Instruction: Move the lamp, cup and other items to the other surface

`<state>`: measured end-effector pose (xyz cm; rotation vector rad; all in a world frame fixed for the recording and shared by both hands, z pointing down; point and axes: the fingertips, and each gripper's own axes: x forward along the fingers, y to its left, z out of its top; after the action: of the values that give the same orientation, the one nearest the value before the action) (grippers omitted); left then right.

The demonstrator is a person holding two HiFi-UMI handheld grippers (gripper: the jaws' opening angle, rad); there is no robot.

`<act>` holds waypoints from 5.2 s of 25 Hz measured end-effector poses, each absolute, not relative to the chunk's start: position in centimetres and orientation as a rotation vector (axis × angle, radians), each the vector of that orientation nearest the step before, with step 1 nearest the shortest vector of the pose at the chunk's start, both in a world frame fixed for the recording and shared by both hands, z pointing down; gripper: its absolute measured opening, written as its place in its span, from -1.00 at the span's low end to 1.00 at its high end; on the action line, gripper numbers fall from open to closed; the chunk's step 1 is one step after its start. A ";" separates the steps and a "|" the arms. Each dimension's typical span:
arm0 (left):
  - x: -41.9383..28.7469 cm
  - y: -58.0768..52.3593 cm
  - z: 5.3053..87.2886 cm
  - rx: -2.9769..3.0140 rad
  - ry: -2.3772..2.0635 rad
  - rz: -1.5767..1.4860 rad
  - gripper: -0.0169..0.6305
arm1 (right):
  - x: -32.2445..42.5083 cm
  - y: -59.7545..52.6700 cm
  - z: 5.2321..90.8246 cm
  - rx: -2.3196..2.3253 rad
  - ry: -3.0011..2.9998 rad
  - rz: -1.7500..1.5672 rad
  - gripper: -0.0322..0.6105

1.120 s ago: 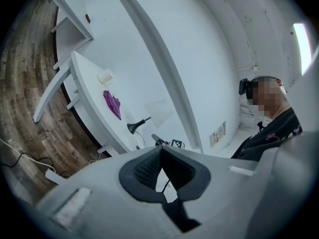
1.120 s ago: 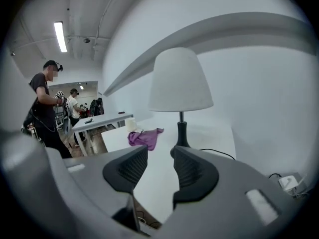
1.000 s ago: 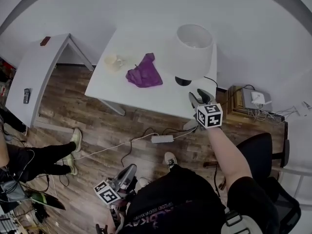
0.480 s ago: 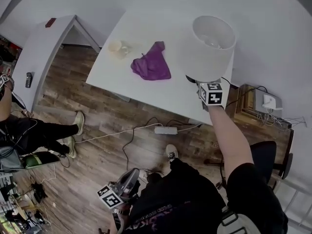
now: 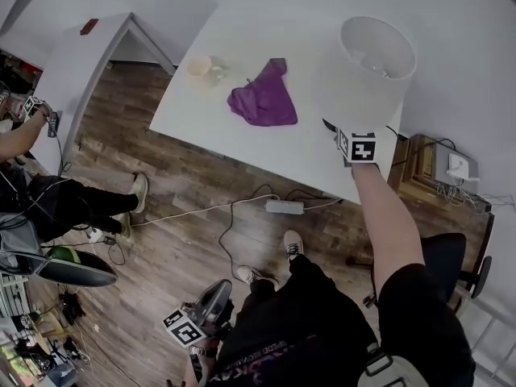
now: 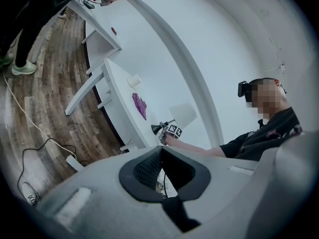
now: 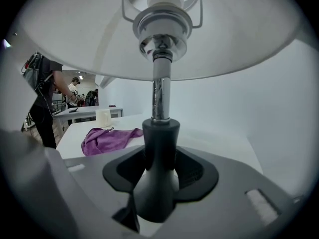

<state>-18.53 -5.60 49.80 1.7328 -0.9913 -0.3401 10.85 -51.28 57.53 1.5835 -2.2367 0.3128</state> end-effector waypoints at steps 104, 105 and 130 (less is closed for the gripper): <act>-0.9 3.4 45.5 2.061 0.088 -0.023 -0.95 | 52.1 9.7 36.2 2.688 -1.289 0.200 -0.40; 0.2 3.7 45.4 2.066 0.097 -0.010 -0.95 | 53.1 10.1 36.3 2.691 -1.281 0.205 -0.40; 18.6 9.7 48.5 2.027 0.146 0.407 -0.95 | 70.8 24.0 50.8 2.909 -0.979 0.428 -0.40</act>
<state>18.61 9.74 48.48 2.0271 0.1462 0.4066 70.85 23.98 50.76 2.9095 -0.9792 0.4278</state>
